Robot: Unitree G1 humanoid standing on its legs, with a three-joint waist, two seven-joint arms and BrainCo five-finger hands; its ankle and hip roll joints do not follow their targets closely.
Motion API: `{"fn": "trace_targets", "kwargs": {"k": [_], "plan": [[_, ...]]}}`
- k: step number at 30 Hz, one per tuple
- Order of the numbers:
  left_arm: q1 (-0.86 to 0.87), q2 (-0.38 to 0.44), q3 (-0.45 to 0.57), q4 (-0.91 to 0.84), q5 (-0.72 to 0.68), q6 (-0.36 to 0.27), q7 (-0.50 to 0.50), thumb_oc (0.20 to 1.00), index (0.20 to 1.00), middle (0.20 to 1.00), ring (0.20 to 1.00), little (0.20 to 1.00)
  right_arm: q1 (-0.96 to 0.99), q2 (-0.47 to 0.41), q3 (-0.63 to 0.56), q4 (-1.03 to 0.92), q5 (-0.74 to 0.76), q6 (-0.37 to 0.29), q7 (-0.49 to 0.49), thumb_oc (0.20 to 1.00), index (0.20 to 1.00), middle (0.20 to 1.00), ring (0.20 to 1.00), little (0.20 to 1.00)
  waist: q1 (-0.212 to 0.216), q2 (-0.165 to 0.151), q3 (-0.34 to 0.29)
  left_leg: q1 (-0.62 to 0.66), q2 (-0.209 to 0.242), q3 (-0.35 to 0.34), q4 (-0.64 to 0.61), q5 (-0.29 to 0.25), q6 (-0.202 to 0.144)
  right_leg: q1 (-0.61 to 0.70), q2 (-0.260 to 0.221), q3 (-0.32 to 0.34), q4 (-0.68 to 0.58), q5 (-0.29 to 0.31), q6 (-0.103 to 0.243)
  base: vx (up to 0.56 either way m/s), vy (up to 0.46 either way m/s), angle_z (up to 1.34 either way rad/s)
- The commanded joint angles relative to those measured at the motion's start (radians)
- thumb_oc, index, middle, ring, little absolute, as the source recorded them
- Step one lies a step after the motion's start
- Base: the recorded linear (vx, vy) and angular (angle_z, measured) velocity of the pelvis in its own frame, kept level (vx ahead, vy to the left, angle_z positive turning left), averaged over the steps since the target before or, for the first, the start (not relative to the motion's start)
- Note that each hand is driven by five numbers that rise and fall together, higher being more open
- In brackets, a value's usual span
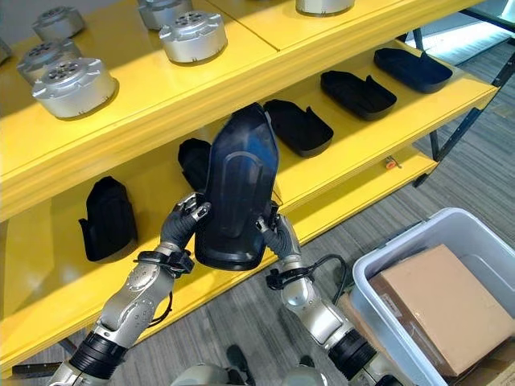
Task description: Move parts from the plastic box to the shelf.
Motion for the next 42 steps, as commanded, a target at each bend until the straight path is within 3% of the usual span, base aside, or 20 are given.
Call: {"fn": "trace_targets", "kwargs": {"k": [1, 6, 7, 9, 11, 12, 13, 14, 15, 16, 19, 22, 23, 24, 25, 28, 30, 36, 38, 42], "plan": [[-0.014, 0.003, -0.009, -0.11, -0.02, -0.086, -0.065, 0.2, 0.2, 0.2, 0.2, 0.2, -0.033, -0.015, -0.014, 0.0, 0.038, -0.096, 0.022, 0.2, 0.2, 0.2, 0.2, 0.2, -0.021, 0.003, -0.073, 0.086, 0.292, -0.014, 0.173, 0.022, -0.242, -0.037, 0.09, 0.031, -0.034, 0.019, -0.003, -0.09, 0.293, -0.19], [-0.01, -0.005, -0.017, -0.089, -0.007, -0.119, -0.065, 0.2, 0.2, 0.2, 0.2, 0.2, -0.039, -0.022, 0.0, 0.001, 0.038, -0.092, 0.029, 0.2, 0.2, 0.2, 0.2, 0.2, -0.021, 0.008, -0.078, 0.102, 0.359, -0.053, 0.153, 0.102, -0.277, -0.077, 0.059, 0.029, 0.041, -0.019, -0.009, -0.14, 0.409, 0.11], [-0.021, -0.011, -0.025, -0.074, 0.012, -0.162, -0.063, 0.2, 0.2, 0.2, 0.2, 0.2, -0.046, -0.027, 0.002, 0.006, 0.057, -0.09, 0.031, 0.2, 0.2, 0.2, 0.2, 0.2, -0.027, 0.011, -0.077, 0.098, 0.39, -0.053, 0.137, 0.139, -0.29, -0.093, 0.034, 0.032, 0.074, -0.031, -0.004, -0.19, 0.536, 0.33], [-0.029, -0.011, -0.026, -0.072, 0.011, -0.179, -0.062, 0.2, 0.2, 0.2, 0.2, 0.2, -0.045, -0.035, -0.006, 0.005, 0.06, -0.1, 0.04, 0.2, 0.2, 0.2, 0.2, 0.2, -0.033, 0.018, -0.076, 0.096, 0.381, -0.045, 0.111, 0.113, -0.281, -0.107, 0.013, 0.03, 0.109, -0.041, 0.009, -0.21, 0.575, 0.68], [-0.037, -0.014, -0.022, -0.071, 0.004, -0.17, -0.057, 0.2, 0.2, 0.2, 0.2, 0.2, -0.04, -0.036, -0.012, 0.007, 0.149, -0.103, 0.088, 0.2, 0.2, 0.2, 0.2, 0.2, -0.032, 0.024, -0.068, 0.084, 0.357, -0.062, 0.104, 0.074, -0.264, -0.118, -0.016, 0.05, 0.147, -0.049, 0.028, -0.18, 0.549, 0.86], [-0.047, -0.017, -0.019, -0.06, -0.008, -0.175, -0.066, 0.2, 0.2, 0.2, 0.2, 0.2, -0.036, -0.029, -0.017, 0.008, 0.274, -0.083, 0.129, 0.2, 0.2, 0.2, 0.2, 0.2, -0.03, 0.028, -0.062, 0.09, 0.315, -0.073, 0.094, 0.009, -0.241, -0.115, -0.035, 0.061, 0.152, -0.034, 0.048, -0.13, 0.368, 0.57], [-0.047, -0.017, -0.019, -0.06, -0.008, -0.175, -0.066, 0.2, 0.2, 0.2, 0.2, 0.2, -0.036, -0.029, -0.017, 0.008, 0.274, -0.083, 0.129, 0.2, 0.2, 0.2, 0.2, 0.2, -0.03, 0.028, -0.062, 0.09, 0.315, -0.073, 0.094, 0.009, -0.241, -0.115, -0.035, 0.061, 0.152, -0.034, 0.048, -0.25, 0.628, 0.4], [-0.069, -0.013, -0.022, -0.054, -0.012, -0.152, -0.067, 0.2, 0.2, 0.2, 0.2, 0.2, -0.032, -0.007, -0.032, 0.027, 0.258, -0.094, 0.126, 0.2, 0.2, 0.2, 0.2, 0.2, -0.025, 0.018, -0.052, 0.087, 0.233, -0.079, 0.066, -0.095, -0.171, -0.117, -0.087, 0.078, 0.142, 0.037, 0.102, -0.21, 0.641, 0.12], [-0.098, -0.014, -0.039, -0.036, -0.017, -0.129, -0.068, 0.2, 0.2, 0.2, 0.2, 0.2, -0.021, 0.016, -0.038, 0.033, 0.314, -0.064, 0.115, 0.2, 0.2, 0.2, 0.2, 0.2, -0.02, 0.014, -0.046, 0.091, 0.177, -0.106, 0.047, -0.141, -0.143, -0.117, -0.144, 0.1, 0.126, 0.115, 0.143, -0.31, 0.979, 0.52], [-0.108, -0.02, -0.056, -0.031, 0.007, -0.113, -0.087, 0.2, 0.2, 0.2, 0.2, 0.2, 0.0, 0.046, -0.056, 0.046, 0.323, -0.068, 0.096, 0.2, 0.2, 0.2, 0.2, 0.2, -0.007, 0.016, -0.04, 0.101, 0.124, -0.13, -0.005, -0.14, -0.126, -0.121, -0.217, 0.107, 0.099, 0.205, 0.175, -0.17, 0.655, 0.45], [-0.096, -0.027, -0.068, -0.026, 0.041, -0.116, -0.11, 0.2, 0.2, 0.2, 0.2, 0.2, 0.023, 0.074, -0.058, 0.048, 0.321, -0.061, 0.099, 0.2, 0.2, 0.2, 0.2, 0.2, 0.007, 0.021, -0.038, 0.123, 0.086, -0.124, -0.069, -0.123, -0.115, -0.139, -0.238, 0.097, 0.088, 0.251, 0.187, -0.12, 0.421, 0.19], [-0.086, -0.023, -0.077, -0.036, 0.053, -0.123, -0.107, 0.2, 0.2, 0.2, 0.2, 0.2, 0.03, 0.083, -0.046, 0.029, 0.313, -0.049, 0.087, 0.2, 0.2, 0.2, 0.2, 0.2, 0.008, 0.026, -0.029, 0.129, 0.068, -0.124, -0.116, -0.11, -0.106, -0.191, -0.207, 0.123, 0.147, 0.246, 0.188, -0.14, 0.311, 0.0], [-0.073, -0.013, -0.079, -0.042, 0.053, -0.13, -0.093, 0.2, 0.2, 0.2, 0.2, 0.2, 0.047, 0.073, -0.032, -0.016, 0.344, -0.022, 0.089, 0.2, 0.2, 0.2, 0.2, 0.2, -0.006, 0.032, -0.024, 0.126, 0.067, -0.107, -0.159, -0.075, -0.107, -0.204, -0.075, 0.103, 0.197, 0.138, 0.168, -0.19, 0.318, -0.01], [-0.07, -0.011, -0.079, -0.043, 0.054, -0.132, -0.094, 0.2, 0.2, 0.2, 0.2, 0.2, 0.049, 0.071, -0.031, -0.02, 0.349, -0.02, 0.089, 0.2, 0.2, 0.2, 0.2, 0.2, -0.007, 0.033, -0.024, 0.125, 0.069, -0.105, -0.162, -0.071, -0.108, -0.203, -0.058, 0.097, 0.2, 0.126, 0.164, -0.2, 0.29, 0.02], [-0.06, -0.006, -0.08, -0.049, 0.053, -0.135, -0.096, 0.2, 0.2, 0.2, 0.2, 0.2, 0.053, 0.06, -0.033, -0.031, 0.358, -0.013, 0.087, 0.2, 0.2, 0.2, 0.2, 0.2, -0.004, 0.035, -0.029, 0.113, 0.075, -0.093, -0.168, -0.052, -0.12, -0.17, 0.017, 0.051, 0.19, 0.06, 0.126, -0.09, 0.09, -0.03], [-0.037, -0.004, -0.081, -0.056, 0.047, -0.129, -0.1, 0.2, 0.2, 0.2, 0.2, 0.2, 0.068, 0.049, -0.038, -0.034, 0.347, -0.018, 0.083, 0.2, 0.2, 0.2, 0.2, 0.2, 0.001, 0.021, -0.033, 0.091, 0.053, -0.108, -0.173, -0.029, -0.132, -0.136, 0.128, 0.052, 0.159, 0.031, 0.091, -0.08, 0.05, -0.09], [-0.017, -0.003, -0.082, -0.066, 0.047, -0.141, -0.11, 0.2, 0.2, 0.2, 0.2, 0.2, 0.079, 0.035, -0.048, -0.033, 0.328, -0.034, 0.084, 0.2, 0.2, 0.2, 0.2, 0.2, -0.005, 0.004, -0.03, 0.061, 0.034, -0.123, -0.17, -0.01, -0.135, -0.093, 0.218, 0.098, 0.116, 0.002, 0.055, -0.11, 0.009, -0.07], [-0.015, -0.005, -0.075, -0.088, 0.03, -0.11, -0.111, 0.2, 0.2, 0.2, 0.2, 0.2, 0.088, -0.001, -0.056, -0.007, 0.283, -0.063, 0.136, 0.2, 0.2, 0.2, 0.2, 0.2, 0.001, -0.021, -0.025, -0.009, 0.019, -0.117, -0.122, -0.009, -0.144, -0.003, 0.189, 0.109, -0.048, 0.042, 0.042, -0.17, -0.066, 0.09], [0.002, 0.009, -0.066, -0.084, -0.009, -0.114, -0.112, 0.2, 0.2, 0.2, 0.2, 0.2, 0.068, -0.026, -0.03, -0.001, 0.19, -0.038, 0.138, 0.2, 0.2, 0.2, 0.2, 0.2, -0.014, -0.016, -0.015, -0.031, 0.054, -0.031, -0.044, -0.045, -0.142, 0.021, 0.158, 0.083, -0.048, 0.018, 0.039, -0.21, 0.012, -0.06], [0.043, 0.029, -0.026, -0.099, -0.011, -0.102, -0.156, 0.2, 0.2, 0.2, 0.2, 0.2, 0.045, -0.032, -0.02, 0.01, 0.129, -0.025, 0.171, 0.2, 0.2, 0.2, 0.2, 0.2, 0.002, -0.027, -0.009, -0.03, 0.098, -0.04, 0.041, -0.098, -0.129, 0.007, 0.148, 0.073, 0.017, -0.017, 0.022, -0.11, 0.0, 0.33]]}}
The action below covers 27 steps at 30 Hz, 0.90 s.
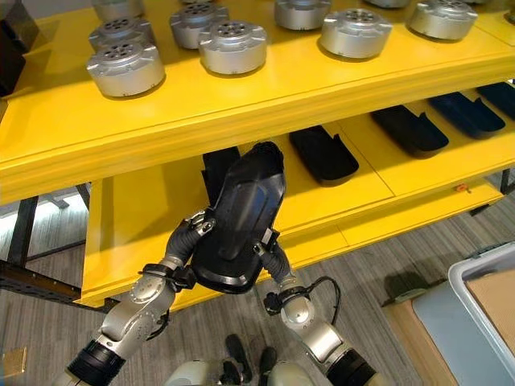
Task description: Move parts from the plastic box to the shelf.
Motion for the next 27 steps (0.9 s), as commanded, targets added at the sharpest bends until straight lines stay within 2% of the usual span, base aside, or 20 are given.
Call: {"fn": "trace_targets", "kwargs": {"k": [1, 4, 5, 6, 8, 9, 11, 12, 13, 16, 18, 19, 21, 22, 23, 26, 27], "plan": [[-0.006, 0.013, 0.047, -0.151, -0.067, -0.087, -0.148, 0.2, 0.2, 0.2, 0.2, 0.2, -0.064, -0.026, -0.046, -0.007, -0.035, -0.029, 0.056, 0.2, 0.2, 0.2, 0.2, 0.2, 0.022, 0.002, 0.0, 0.055, 0.059, -0.05, 0.008, -0.033, -0.021, 0.051, -0.031, -0.011, 0.057, -0.045, 0.148, -0.09, 0.021, -0.05], [0.009, 0.019, 0.055, -0.145, -0.055, -0.09, -0.175, 0.2, 0.2, 0.2, 0.2, 0.2, -0.105, -0.033, -0.033, 0.007, -0.115, -0.021, 0.082, 0.2, 0.2, 0.2, 0.2, 0.2, 0.036, -0.015, -0.009, 0.094, 0.12, -0.081, 0.039, -0.055, -0.03, 0.032, -0.049, -0.019, 0.116, -0.075, 0.137, -0.09, 0.127, -0.09], [0.007, 0.018, 0.055, -0.135, -0.055, -0.098, -0.185, 0.2, 0.2, 0.2, 0.2, 0.2, -0.131, -0.045, -0.023, 0.01, -0.134, -0.017, 0.09, 0.2, 0.2, 0.2, 0.2, 0.2, 0.04, -0.025, -0.024, 0.126, 0.182, -0.119, 0.031, -0.006, -0.06, 0.021, -0.058, -0.017, 0.138, -0.088, 0.133, -0.04, 0.233, -0.07], [0.005, 0.017, 0.053, -0.132, -0.053, -0.102, -0.184, 0.2, 0.2, 0.2, 0.2, 0.2, -0.135, -0.048, -0.022, 0.01, -0.133, -0.017, 0.092, 0.2, 0.2, 0.2, 0.2, 0.2, 0.04, -0.027, -0.027, 0.13, 0.195, -0.126, 0.03, 0.007, -0.067, 0.018, -0.06, -0.016, 0.141, -0.09, 0.132, -0.03, 0.343, -0.02], [-0.016, 0.004, 0.036, -0.105, -0.049, -0.128, -0.158, 0.2, 0.2, 0.2, 0.2, 0.2, -0.166, -0.061, -0.013, 0.014, -0.139, -0.023, 0.129, 0.2, 0.2, 0.2, 0.2, 0.2, 0.035, -0.04, -0.047, 0.141, 0.3, -0.159, 0.032, 0.126, -0.095, -0.009, -0.08, -0.011, 0.157, -0.083, 0.121, -0.07, 0.39, 0.1], [-0.024, -0.001, 0.029, -0.095, -0.049, -0.136, -0.144, 0.2, 0.2, 0.2, 0.2, 0.2, -0.177, -0.067, -0.009, 0.015, -0.139, -0.027, 0.147, 0.2, 0.2, 0.2, 0.2, 0.2, 0.031, -0.043, -0.053, 0.143, 0.331, -0.174, 0.035, 0.158, -0.106, -0.017, -0.09, -0.005, 0.167, -0.086, 0.12, -0.08, 0.543, 0.09], [-0.052, -0.012, 0.022, -0.057, -0.055, -0.144, -0.106, 0.2, 0.2, 0.2, 0.2, 0.2, -0.196, -0.082, 0.001, 0.022, -0.147, -0.034, 0.201, 0.2, 0.2, 0.2, 0.2, 0.2, 0.021, -0.038, -0.057, 0.138, 0.377, -0.175, 0.038, 0.178, -0.12, -0.04, -0.128, -0.007, 0.251, -0.131, 0.117, -0.01, 0.614, -0.01], [-0.059, -0.019, 0.021, -0.041, -0.054, -0.147, -0.105, 0.2, 0.2, 0.2, 0.2, 0.2, -0.2, -0.088, 0.008, 0.019, -0.13, -0.031, 0.206, 0.2, 0.2, 0.2, 0.2, 0.2, 0.018, -0.035, -0.056, 0.148, 0.381, -0.166, 0.042, 0.177, -0.123, -0.042, -0.129, -0.008, 0.267, -0.138, 0.113, 0.03, 0.593, -0.06], [-0.07, -0.026, 0.021, -0.037, -0.045, -0.138, -0.104, 0.2, 0.2, 0.2, 0.2, 0.2, -0.203, -0.086, 0.01, 0.017, -0.11, -0.026, 0.211, 0.2, 0.2, 0.2, 0.2, 0.2, 0.015, -0.026, -0.054, 0.159, 0.358, -0.149, 0.028, 0.131, -0.114, -0.046, -0.142, -0.014, 0.298, -0.148, 0.118, 0.03, 0.473, 0.05], [-0.092, -0.033, 0.005, -0.027, -0.032, -0.12, -0.092, 0.2, 0.2, 0.2, 0.2, 0.2, -0.219, -0.071, 0.017, 0.034, -0.093, -0.004, 0.199, 0.2, 0.2, 0.2, 0.2, 0.2, 0.017, -0.014, -0.047, 0.156, 0.326, -0.142, 0.022, 0.109, -0.109, -0.042, -0.143, -0.016, 0.306, -0.145, 0.124, 0.03, 0.351, 0.29], [-0.104, -0.04, -0.004, -0.008, -0.034, -0.103, -0.084, 0.2, 0.2, 0.2, 0.2, 0.2, -0.235, -0.047, 0.019, 0.072, -0.096, 0.008, 0.208, 0.2, 0.2, 0.2, 0.2, 0.2, 0.024, -0.009, -0.038, 0.149, 0.269, -0.141, 0.013, 0.038, -0.087, -0.029, -0.162, -0.014, 0.295, -0.124, 0.151, 0.08, 0.405, 0.35], [-0.098, -0.043, 0.0, -0.002, -0.048, -0.097, -0.086, 0.2, 0.2, 0.2, 0.2, 0.2, -0.241, -0.031, 0.023, 0.094, -0.109, 0.012, 0.22, 0.2, 0.2, 0.2, 0.2, 0.2, 0.035, -0.005, -0.036, 0.161, 0.228, -0.15, -0.015, 0.013, -0.076, -0.02, -0.184, -0.01, 0.269, -0.089, 0.18, 0.07, 0.347, 0.51], [-0.08, -0.035, 0.004, -0.006, -0.047, -0.103, -0.096, 0.2, 0.2, 0.2, 0.2, 0.2, -0.235, -0.026, 0.026, 0.084, -0.125, 0.026, 0.222, 0.2, 0.2, 0.2, 0.2, 0.2, 0.046, 0.005, -0.038, 0.169, 0.209, -0.157, -0.054, 0.022, -0.075, -0.022, -0.206, -0.009, 0.238, -0.052, 0.208, 0.07, 0.285, 0.3], [-0.059, -0.026, 0.016, -0.017, -0.057, -0.097, -0.107, 0.2, 0.2, 0.2, 0.2, 0.2, -0.222, -0.025, 0.027, 0.067, -0.156, 0.042, 0.218, 0.2, 0.2, 0.2, 0.2, 0.2, 0.056, 0.008, -0.036, 0.182, 0.19, -0.172, -0.103, 0.035, -0.07, -0.019, -0.231, 0.007, 0.198, -0.01, 0.242, 0.07, 0.214, -0.06], [-0.058, -0.026, 0.017, -0.018, -0.057, -0.096, -0.107, 0.2, 0.2, 0.2, 0.2, 0.2, -0.221, -0.025, 0.027, 0.067, -0.156, 0.042, 0.218, 0.2, 0.2, 0.2, 0.2, 0.2, 0.056, 0.008, -0.036, 0.183, 0.189, -0.172, -0.106, 0.037, -0.07, -0.018, -0.231, 0.007, 0.196, -0.009, 0.243, 0.06, 0.178, -0.12], [-0.032, -0.011, 0.023, -0.041, -0.082, -0.114, -0.129, 0.2, 0.2, 0.2, 0.2, 0.2, -0.217, -0.027, 0.015, 0.055, -0.211, 0.053, 0.164, 0.2, 0.2, 0.2, 0.2, 0.2, 0.082, 0.0, -0.028, 0.176, 0.178, -0.183, -0.143, 0.05, -0.072, -0.022, -0.268, 0.002, 0.157, 0.028, 0.284, -0.01, 0.049, -0.02], [-0.031, -0.01, 0.023, -0.041, -0.082, -0.114, -0.129, 0.2, 0.2, 0.2, 0.2, 0.2, -0.218, -0.027, 0.015, 0.056, -0.211, 0.053, 0.164, 0.2, 0.2, 0.2, 0.2, 0.2, 0.082, 0.0, -0.028, 0.175, 0.178, -0.183, -0.143, 0.05, -0.072, -0.022, -0.268, 0.001, 0.156, 0.029, 0.284, -0.05, -0.005, 0.2]]}}
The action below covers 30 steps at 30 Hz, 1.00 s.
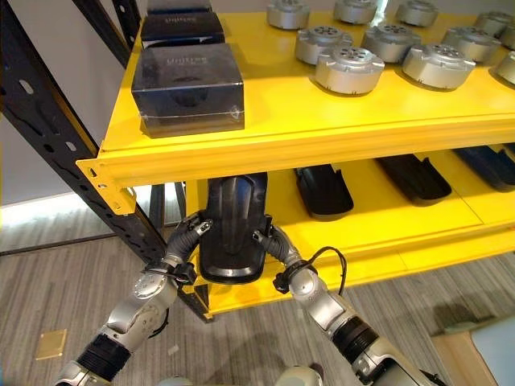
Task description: Move parts from the plastic box to the shelf.
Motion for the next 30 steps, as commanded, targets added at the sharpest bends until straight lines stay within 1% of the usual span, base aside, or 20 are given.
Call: {"fn": "trace_targets", "kwargs": {"k": [1, 2, 5, 6, 7, 8, 10, 13, 14, 16, 22, 23, 24, 25, 26, 28, 29, 30], "plan": [[-0.011, 0.018, 0.02, -0.175, -0.063, -0.088, -0.129, 0.2, 0.2, 0.2, 0.2, 0.2, -0.076, 0.021, 0.014, -0.033, -0.082, -0.032, -0.003, 0.2, 0.2, 0.2, 0.2, 0.2, 0.064, 0.043, 0.007, 0.018, 0.006, -0.054, -0.125, 0.066, 0.086, -0.012, 0.081, -0.025, 0.07, -0.14, 0.023, -0.06, -0.061, 0.21], [-0.019, 0.021, 0.022, -0.184, -0.067, -0.089, -0.134, 0.2, 0.2, 0.2, 0.2, 0.2, -0.1, 0.025, 0.017, -0.032, -0.102, -0.019, -0.022, 0.2, 0.2, 0.2, 0.2, 0.2, 0.077, 0.039, 0.016, 0.009, 0.012, -0.052, -0.118, 0.068, 0.08, -0.012, 0.077, -0.039, 0.067, -0.139, 0.026, -0.06, -0.062, 0.15], [-0.035, 0.018, 0.021, -0.195, -0.068, -0.086, -0.126, 0.2, 0.2, 0.2, 0.2, 0.2, -0.127, 0.029, 0.012, -0.032, -0.11, 0.0, -0.039, 0.2, 0.2, 0.2, 0.2, 0.2, 0.088, 0.033, 0.025, -0.002, 0.023, -0.049, -0.106, 0.069, 0.075, -0.014, 0.075, -0.053, 0.072, -0.142, 0.026, -0.05, -0.084, 0.13], [-0.046, 0.018, 0.021, -0.201, -0.074, -0.08, -0.12, 0.2, 0.2, 0.2, 0.2, 0.2, -0.143, 0.029, 0.007, -0.032, -0.116, 0.011, -0.043, 0.2, 0.2, 0.2, 0.2, 0.2, 0.092, 0.03, 0.03, -0.008, 0.03, -0.047, -0.098, 0.071, 0.072, -0.015, 0.076, -0.059, 0.078, -0.147, 0.023, -0.08, -0.18, 0.14], [-0.067, 0.009, 0.019, -0.202, -0.089, -0.067, -0.099, 0.2, 0.2, 0.2, 0.2, 0.2, -0.167, 0.024, 0.002, -0.03, -0.129, 0.034, -0.045, 0.2, 0.2, 0.2, 0.2, 0.2, 0.095, 0.024, 0.038, -0.015, 0.048, -0.044, -0.082, 0.074, 0.064, -0.014, 0.084, -0.063, 0.088, -0.156, 0.014, -0.06, -0.146, 0.04], [-0.068, 0.009, 0.019, -0.201, -0.089, -0.067, -0.099, 0.2, 0.2, 0.2, 0.2, 0.2, -0.168, 0.024, 0.002, -0.031, -0.129, 0.034, -0.045, 0.2, 0.2, 0.2, 0.2, 0.2, 0.095, 0.025, 0.039, -0.015, 0.049, -0.044, -0.081, 0.073, 0.064, -0.014, 0.085, -0.063, 0.089, -0.157, 0.013, -0.05, -0.169, -0.01], [-0.087, -0.004, 0.02, -0.209, -0.096, -0.059, -0.08, 0.2, 0.2, 0.2, 0.2, 0.2, -0.189, 0.015, -0.002, -0.031, -0.155, 0.055, -0.026, 0.2, 0.2, 0.2, 0.2, 0.2, 0.094, 0.019, 0.044, -0.024, 0.069, -0.041, -0.065, 0.079, 0.053, -0.012, 0.094, -0.065, 0.094, -0.166, 0.001, -0.02, -0.133, -0.02], [-0.104, -0.013, 0.022, -0.216, -0.11, -0.056, -0.062, 0.2, 0.2, 0.2, 0.2, 0.2, -0.212, -0.001, -0.004, -0.028, -0.193, 0.058, -0.007, 0.2, 0.2, 0.2, 0.2, 0.2, 0.091, 0.015, 0.052, -0.032, 0.092, -0.038, -0.046, 0.085, 0.044, -0.009, 0.104, -0.062, 0.1, -0.172, -0.011, -0.02, -0.124, -0.01], [-0.119, -0.02, 0.023, -0.219, -0.121, -0.049, -0.049, 0.2, 0.2, 0.2, 0.2, 0.2, -0.239, -0.02, -0.002, -0.028, -0.235, 0.056, 0.026, 0.2, 0.2, 0.2, 0.2, 0.2, 0.087, 0.01, 0.058, -0.035, 0.111, -0.033, -0.033, 0.089, 0.035, -0.008, 0.117, -0.057, 0.106, -0.179, -0.023, -0.02, -0.193, -0.04], [-0.146, -0.028, 0.018, -0.217, -0.122, -0.039, -0.038, 0.2, 0.2, 0.2, 0.2, 0.2, -0.287, -0.038, 0.003, -0.025, -0.259, 0.061, 0.06, 0.2, 0.2, 0.2, 0.2, 0.2, 0.082, 0.004, 0.063, -0.035, 0.131, -0.028, -0.023, 0.094, 0.028, -0.014, 0.13, -0.054, 0.12, -0.186, -0.034, -0.03, -0.19, -0.08], [-0.213, -0.029, -0.001, -0.225, -0.104, -0.022, -0.005, 0.2, 0.2, 0.2, 0.2, 0.2, -0.369, -0.058, 0.001, -0.014, -0.228, 0.08, 0.069, 0.2, 0.2, 0.2, 0.2, 0.2, 0.075, -0.02, 0.079, -0.037, 0.172, -0.021, 0.003, 0.091, 0.014, -0.053, 0.159, -0.045, 0.203, -0.229, -0.053, -0.05, -0.217, -0.04], [-0.228, -0.03, -0.001, -0.226, -0.09, -0.018, 0.007, 0.2, 0.2, 0.2, 0.2, 0.2, -0.383, -0.06, 0.0, -0.01, -0.221, 0.079, 0.075, 0.2, 0.2, 0.2, 0.2, 0.2, 0.073, -0.026, 0.081, -0.037, 0.187, -0.022, 0.008, 0.092, 0.01, -0.065, 0.169, -0.043, 0.23, -0.244, -0.064, -0.04, -0.426, -0.04], [-0.241, -0.035, -0.001, -0.229, -0.069, -0.006, 0.03, 0.2, 0.2, 0.2, 0.2, 0.2, -0.397, -0.06, 0.006, -0.001, -0.224, 0.072, 0.093, 0.2, 0.2, 0.2, 0.2, 0.2, 0.07, -0.034, 0.082, -0.031, 0.219, -0.026, 0.016, 0.106, 0.001, -0.072, 0.188, -0.045, 0.261, -0.266, -0.084, 0.02, -0.609, 0.01], [-0.236, -0.039, 0.009, -0.236, -0.071, 0.009, 0.059, 0.2, 0.2, 0.2, 0.2, 0.2, -0.399, -0.063, 0.01, -0.002, -0.226, 0.062, 0.128, 0.2, 0.2, 0.2, 0.2, 0.2, 0.069, -0.038, 0.079, -0.019, 0.26, -0.034, 0.032, 0.139, -0.009, -0.069, 0.216, -0.048, 0.278, -0.286, -0.109, 0.05, -0.57, 0.02], [-0.231, -0.04, 0.016, -0.235, -0.08, 0.011, 0.063, 0.2, 0.2, 0.2, 0.2, 0.2, -0.397, -0.062, 0.012, -0.007, -0.235, 0.06, 0.145, 0.2, 0.2, 0.2, 0.2, 0.2, 0.07, -0.04, 0.075, -0.013, 0.271, -0.036, 0.039, 0.148, -0.01, -0.066, 0.225, -0.051, 0.278, -0.29, -0.116, 0.07, -0.462, 0.0], [-0.222, -0.042, 0.029, -0.23, -0.07, 0.003, 0.059, 0.2, 0.2, 0.2, 0.2, 0.2, -0.396, -0.061, 0.018, -0.015, -0.252, 0.059, 0.164, 0.2, 0.2, 0.2, 0.2, 0.2, 0.073, -0.044, 0.07, -0.005, 0.274, -0.045, 0.044, 0.161, -0.008, -0.059, 0.242, -0.051, 0.27, -0.292, -0.124, 0.05, -0.236, -0.1], [-0.213, -0.043, 0.041, -0.229, -0.06, 0.002, 0.06, 0.2, 0.2, 0.2, 0.2, 0.2, -0.395, -0.059, 0.028, -0.02, -0.252, 0.058, 0.176, 0.2, 0.2, 0.2, 0.2, 0.2, 0.079, -0.046, 0.067, -0.017, 0.267, -0.073, 0.059, 0.186, -0.011, -0.051, 0.26, -0.046, 0.252, -0.289, -0.127, 0.09, -0.182, -0.22], [-0.212, -0.047, 0.047, -0.218, -0.069, 0.002, 0.063, 0.2, 0.2, 0.2, 0.2, 0.2, -0.397, -0.058, 0.036, -0.021, -0.262, 0.059, 0.183, 0.2, 0.2, 0.2, 0.2, 0.2, 0.078, -0.046, 0.066, -0.024, 0.239, -0.068, 0.075, 0.175, -0.003, -0.037, 0.27, -0.049, 0.226, -0.279, -0.126, 0.08, -0.147, -0.25]]}}
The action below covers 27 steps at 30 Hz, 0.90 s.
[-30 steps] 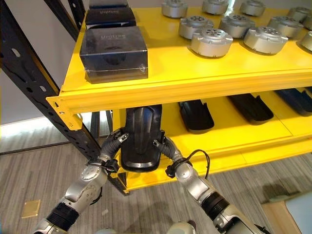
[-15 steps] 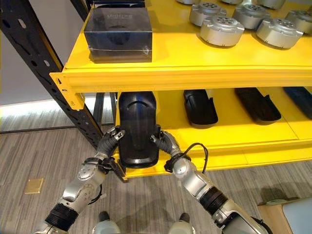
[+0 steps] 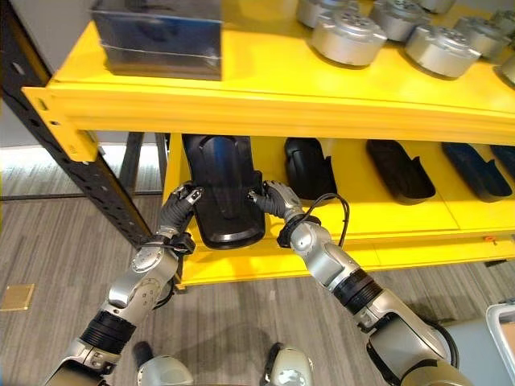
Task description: Move parts from the plastic box to the shelf.
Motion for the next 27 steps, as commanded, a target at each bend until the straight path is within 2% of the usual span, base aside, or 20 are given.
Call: {"fn": "trace_targets", "kwargs": {"k": [1, 2, 3, 4, 5, 7, 9, 11, 13, 19, 27], "plan": [[-0.06, -0.014, -0.037, -0.19, -0.018, -0.042, -0.045, 0.2, 0.2, 0.2, 0.2, 0.2, -0.07, 0.018, 0.031, -0.025, -0.059, -0.043, 0.032, 0.2, 0.2, 0.2, 0.2, 0.2, -0.024, -0.019, -0.025, -0.021, -0.031, -0.019, 0.131, -0.186, -0.082, 0.127, 0.067, -0.013, -0.193, 0.093, 0.014, 0.1, -0.057, -0.09], [-0.064, -0.019, -0.039, -0.179, -0.024, -0.039, -0.05, 0.2, 0.2, 0.2, 0.2, 0.2, -0.065, 0.016, 0.034, -0.025, -0.063, -0.035, 0.029, 0.2, 0.2, 0.2, 0.2, 0.2, -0.03, -0.013, -0.027, -0.027, -0.081, 0.018, 0.123, -0.215, -0.069, 0.145, 0.072, -0.031, -0.219, 0.102, 0.019, 0.11, -0.007, 0.08], [-0.067, -0.024, -0.048, -0.17, -0.028, -0.036, -0.056, 0.2, 0.2, 0.2, 0.2, 0.2, -0.055, 0.013, 0.032, -0.027, -0.062, -0.023, 0.025, 0.2, 0.2, 0.2, 0.2, 0.2, -0.036, -0.006, -0.028, -0.039, -0.116, 0.045, 0.118, -0.213, -0.063, 0.162, 0.081, -0.042, -0.249, 0.111, 0.022, 0.17, -0.009, 0.14], [-0.068, -0.032, -0.062, -0.161, -0.032, -0.035, -0.059, 0.2, 0.2, 0.2, 0.2, 0.2, -0.039, 0.008, 0.027, -0.03, -0.063, -0.012, 0.018, 0.2, 0.2, 0.2, 0.2, 0.2, -0.043, 0.002, -0.029, -0.067, -0.151, 0.059, 0.119, -0.193, -0.062, 0.181, 0.098, -0.044, -0.295, 0.125, 0.024, 0.18, 0.011, 0.68], [-0.057, -0.035, -0.074, -0.167, -0.032, -0.035, -0.06, 0.2, 0.2, 0.2, 0.2, 0.2, -0.014, 0.011, 0.025, -0.027, -0.081, -0.011, 0.004, 0.2, 0.2, 0.2, 0.2, 0.2, -0.038, 0.013, -0.027, -0.124, -0.185, 0.039, 0.115, -0.166, -0.058, 0.197, 0.109, -0.037, -0.331, 0.136, 0.023, 0.14, 0.026, 0.85], [-0.043, -0.034, -0.08, -0.158, -0.03, -0.045, -0.072, 0.2, 0.2, 0.2, 0.2, 0.2, -0.01, 0.019, 0.036, -0.013, -0.093, -0.018, -0.008, 0.2, 0.2, 0.2, 0.2, 0.2, -0.03, 0.018, -0.028, -0.129, -0.2, 0.024, 0.105, -0.174, -0.044, 0.199, 0.104, -0.034, -0.337, 0.141, 0.023, 0.13, 0.109, 0.58], [-0.029, -0.029, -0.076, -0.157, -0.037, -0.052, -0.079, 0.2, 0.2, 0.2, 0.2, 0.2, -0.01, 0.029, 0.046, -0.019, -0.096, -0.006, -0.006, 0.2, 0.2, 0.2, 0.2, 0.2, -0.028, 0.025, -0.036, -0.093, -0.239, 0.023, 0.06, -0.226, -0.025, 0.2, 0.095, -0.042, -0.355, 0.15, 0.027, 0.14, 0.192, -0.24], [-0.028, -0.026, -0.074, -0.158, -0.045, -0.053, -0.076, 0.2, 0.2, 0.2, 0.2, 0.2, -0.005, 0.028, 0.04, -0.03, -0.091, 0.008, -0.001, 0.2, 0.2, 0.2, 0.2, 0.2, -0.03, 0.026, -0.04, -0.077, -0.257, 0.019, 0.043, -0.251, -0.021, 0.201, 0.09, -0.043, -0.362, 0.154, 0.029, 0.14, 0.173, -0.07], [-0.025, -0.022, -0.073, -0.16, -0.06, -0.066, -0.079, 0.2, 0.2, 0.2, 0.2, 0.2, 0.004, 0.03, 0.029, -0.04, -0.109, 0.016, -0.012, 0.2, 0.2, 0.2, 0.2, 0.2, -0.027, 0.031, -0.053, -0.041, -0.308, 0.016, -0.004, -0.284, -0.005, 0.206, 0.082, -0.048, -0.372, 0.156, 0.045, 0.25, 0.202, 0.1], [-0.013, -0.012, -0.061, -0.178, -0.059, -0.057, -0.096, 0.2, 0.2, 0.2, 0.2, 0.2, 0.015, 0.049, 0.012, -0.052, -0.115, 0.022, -0.034, 0.2, 0.2, 0.2, 0.2, 0.2, -0.012, 0.036, -0.047, -0.029, -0.343, -0.003, -0.028, -0.301, 0.013, 0.197, 0.07, -0.05, -0.358, 0.152, 0.056, 0.09, 0.056, 0.03], [0.017, 0.009, -0.033, -0.217, -0.047, -0.051, -0.103, 0.2, 0.2, 0.2, 0.2, 0.2, 0.053, 0.045, 0.003, -0.12, -0.08, 0.068, -0.033, 0.2, 0.2, 0.2, 0.2, 0.2, -0.007, 0.041, -0.032, -0.032, -0.362, -0.01, -0.029, -0.316, 0.03, 0.185, 0.047, -0.037, -0.352, 0.156, 0.068, 0.01, 0.073, -0.02]]}}
